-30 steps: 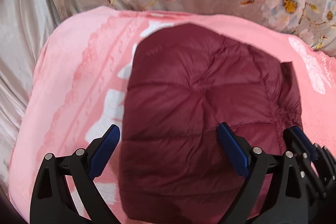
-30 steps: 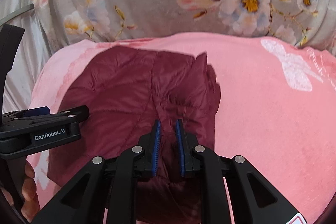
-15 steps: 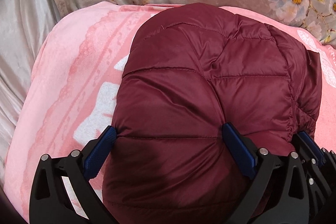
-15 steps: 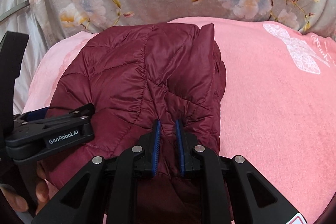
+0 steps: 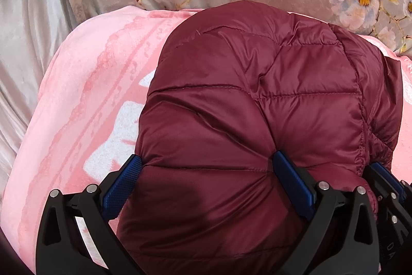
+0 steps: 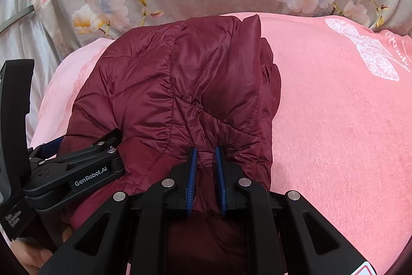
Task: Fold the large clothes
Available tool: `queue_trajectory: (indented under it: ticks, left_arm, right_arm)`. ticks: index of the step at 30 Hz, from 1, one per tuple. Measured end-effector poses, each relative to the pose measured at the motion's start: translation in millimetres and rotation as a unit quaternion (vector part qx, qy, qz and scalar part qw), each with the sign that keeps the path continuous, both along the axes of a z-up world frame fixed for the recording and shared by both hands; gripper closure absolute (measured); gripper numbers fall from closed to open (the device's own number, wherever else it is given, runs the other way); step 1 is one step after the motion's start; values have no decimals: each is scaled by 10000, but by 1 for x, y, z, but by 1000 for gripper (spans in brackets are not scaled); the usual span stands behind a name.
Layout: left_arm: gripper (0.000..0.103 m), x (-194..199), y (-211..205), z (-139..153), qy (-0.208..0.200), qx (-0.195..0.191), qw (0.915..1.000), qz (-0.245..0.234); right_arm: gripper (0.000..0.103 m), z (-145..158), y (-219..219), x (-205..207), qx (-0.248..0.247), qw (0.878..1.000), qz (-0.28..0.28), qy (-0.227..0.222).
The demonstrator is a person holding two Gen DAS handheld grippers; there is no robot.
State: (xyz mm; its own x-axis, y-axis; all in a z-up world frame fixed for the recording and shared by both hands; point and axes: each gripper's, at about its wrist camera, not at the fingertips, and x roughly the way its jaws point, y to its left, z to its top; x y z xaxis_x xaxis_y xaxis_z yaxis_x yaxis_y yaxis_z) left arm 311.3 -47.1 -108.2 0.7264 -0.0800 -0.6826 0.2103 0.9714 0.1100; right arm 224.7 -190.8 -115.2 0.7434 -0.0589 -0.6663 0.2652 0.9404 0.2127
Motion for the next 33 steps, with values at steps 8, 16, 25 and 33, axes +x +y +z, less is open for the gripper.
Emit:
queue_trajectory:
  ticks: [8,16,25,33]
  left_arm:
    - [5,-9,9,3,-224,-257,9994,2]
    - [5,-74,44,26,-331,-469,9983,1]
    - [5,-150,59,12,33,-457,9989,-117]
    - [5,-186,60,-8,119,-326,9994,-12]
  right_arm:
    - [88,7,0,-11,40,9998,-10,-174]
    - [68,24,21,-86,-662,9974,-116,-268]
    - [62,15,38,-153,-664,9974,-246,-92]
    - [32,16,58,-190,-1038,9936,-363,-250]
